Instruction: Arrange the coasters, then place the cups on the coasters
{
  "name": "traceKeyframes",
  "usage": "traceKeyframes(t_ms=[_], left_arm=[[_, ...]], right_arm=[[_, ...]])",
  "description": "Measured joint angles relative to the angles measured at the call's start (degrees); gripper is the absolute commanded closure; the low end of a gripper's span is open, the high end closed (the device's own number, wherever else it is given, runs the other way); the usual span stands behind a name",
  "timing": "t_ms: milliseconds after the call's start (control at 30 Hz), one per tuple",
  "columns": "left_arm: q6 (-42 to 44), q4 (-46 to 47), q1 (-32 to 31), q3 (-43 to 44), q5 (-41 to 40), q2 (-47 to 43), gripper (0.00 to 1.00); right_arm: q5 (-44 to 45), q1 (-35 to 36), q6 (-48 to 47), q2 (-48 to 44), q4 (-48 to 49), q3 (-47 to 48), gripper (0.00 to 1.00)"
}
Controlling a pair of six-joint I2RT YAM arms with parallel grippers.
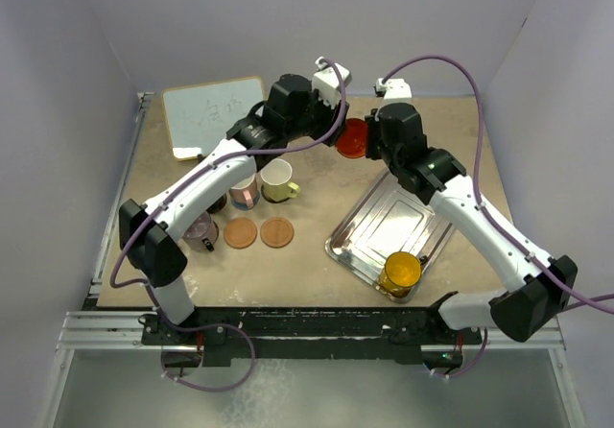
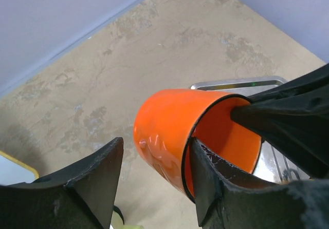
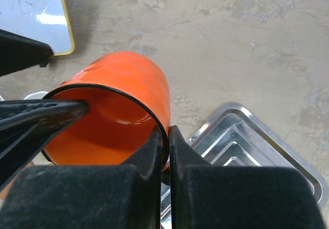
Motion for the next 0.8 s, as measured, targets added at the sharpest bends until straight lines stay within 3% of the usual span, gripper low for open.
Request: traceKeyframes(t_ms=[200, 433, 667, 800], left_arm=[[-0.9, 0.0, -0.1, 0.5, -0.2, 2.2, 0.6], [-0.7, -1.5, -0.4, 1.9, -0.1, 3.1, 0.97], [3.0, -4.0, -0.5, 1.9, 0.0, 3.4, 0.97], [6.7, -3.7, -0.5, 0.2, -0.1, 1.5, 0.97]], right_arm=[[-1.1, 0.2, 1.1, -1.5, 0.0, -0.5, 1.0], [-4.1, 0.3, 2.4, -2.3, 1.2, -1.3, 1.0], [-7.0, 0.2, 2.3, -5.2, 4.3, -3.5, 1.0], [-8.6, 0.2, 1.5, -5.6, 5.0, -4.0, 0.95]])
